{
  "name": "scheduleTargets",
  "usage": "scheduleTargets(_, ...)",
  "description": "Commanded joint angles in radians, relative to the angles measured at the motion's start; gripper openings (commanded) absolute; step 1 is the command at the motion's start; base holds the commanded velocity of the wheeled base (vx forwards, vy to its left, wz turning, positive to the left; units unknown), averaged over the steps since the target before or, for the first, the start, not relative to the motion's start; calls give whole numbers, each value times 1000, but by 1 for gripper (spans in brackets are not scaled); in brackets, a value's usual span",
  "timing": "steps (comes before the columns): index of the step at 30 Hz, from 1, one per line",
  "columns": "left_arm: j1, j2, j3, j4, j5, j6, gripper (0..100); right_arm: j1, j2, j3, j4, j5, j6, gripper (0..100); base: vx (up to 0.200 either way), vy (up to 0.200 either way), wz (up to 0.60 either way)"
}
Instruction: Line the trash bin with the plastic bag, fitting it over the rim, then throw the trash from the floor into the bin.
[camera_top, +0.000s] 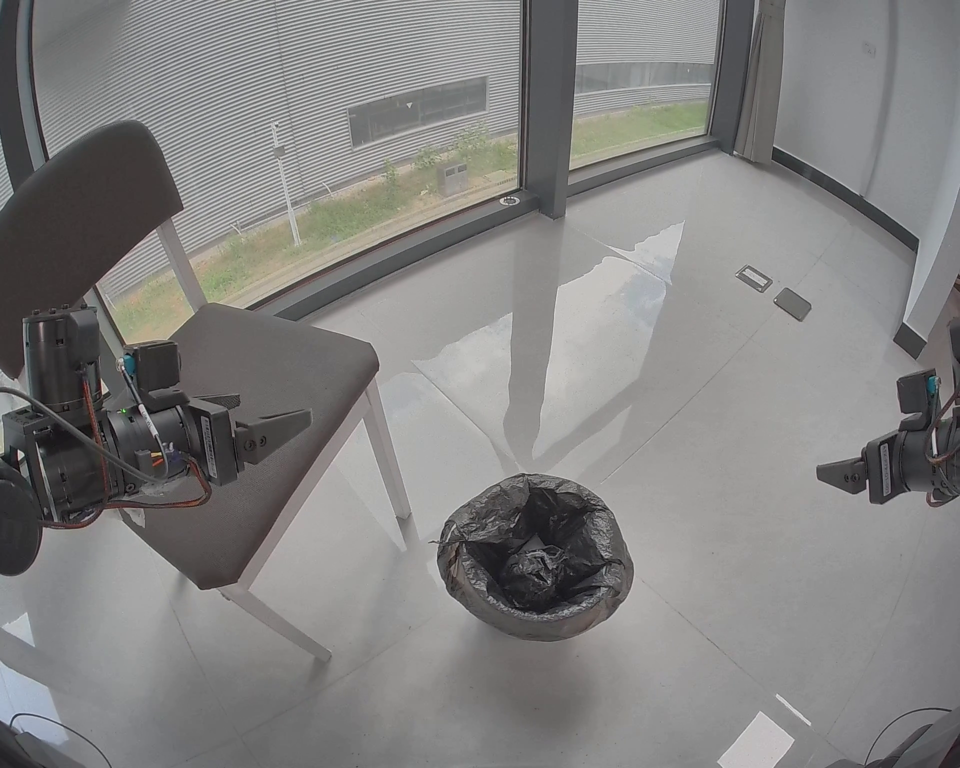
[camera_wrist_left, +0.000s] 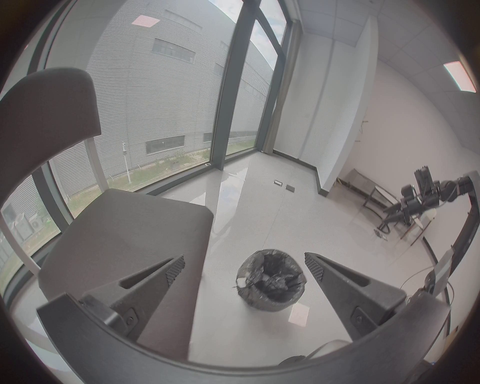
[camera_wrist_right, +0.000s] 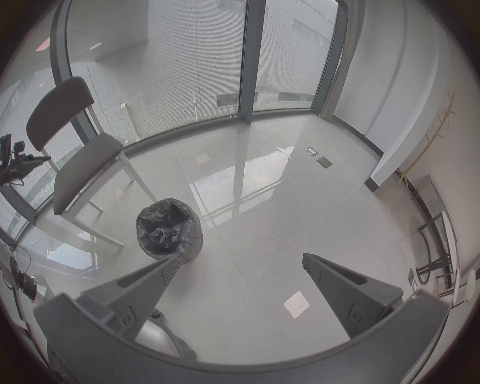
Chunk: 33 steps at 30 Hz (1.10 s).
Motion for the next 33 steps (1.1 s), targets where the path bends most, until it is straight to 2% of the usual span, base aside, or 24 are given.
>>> scheduleTargets(1,-2,1,-14,1,0,-7,100,-5,20,3,-7,0,-1,100,0,0,0)
scheduleTargets(5,2,1,-14,6,0,-16,100,-5,23,2,-9,1,-1,100,0,0,0)
scheduleTargets(9,1,-1,-4,9,-49,-25,100,-5,26,3,-19,1,-2,100,0,0,0)
scheduleTargets(21,-4,-7,-5,7,-61,-18,100,-9,23,9,-19,1,-2,100,200,0,0)
scheduleTargets(28,-16,-22,7,-2,-56,-28,100,-9,20,12,-18,0,-2,100,0,0,0)
scheduleTargets(33,45,-67,3,6,-49,-27,100,-9,-9,28,-19,-2,5,100,0,0,0)
